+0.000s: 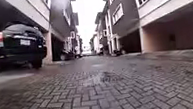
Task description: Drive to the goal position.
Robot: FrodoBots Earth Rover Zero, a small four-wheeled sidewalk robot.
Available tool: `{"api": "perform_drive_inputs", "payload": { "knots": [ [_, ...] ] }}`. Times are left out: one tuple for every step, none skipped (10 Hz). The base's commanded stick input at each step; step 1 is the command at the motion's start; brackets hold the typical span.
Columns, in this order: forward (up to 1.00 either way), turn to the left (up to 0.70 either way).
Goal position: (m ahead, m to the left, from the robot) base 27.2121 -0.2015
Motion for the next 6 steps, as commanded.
{"api": "perform_drive_inputs", "payload": {
  "knots": [
    [0.7, 0.0],
    [0.7, 0.0],
    [0.7, 0.0],
    [0.7, 0.0],
    [0.7, 0.0],
    [0.7, 0.0]
  ]
}}
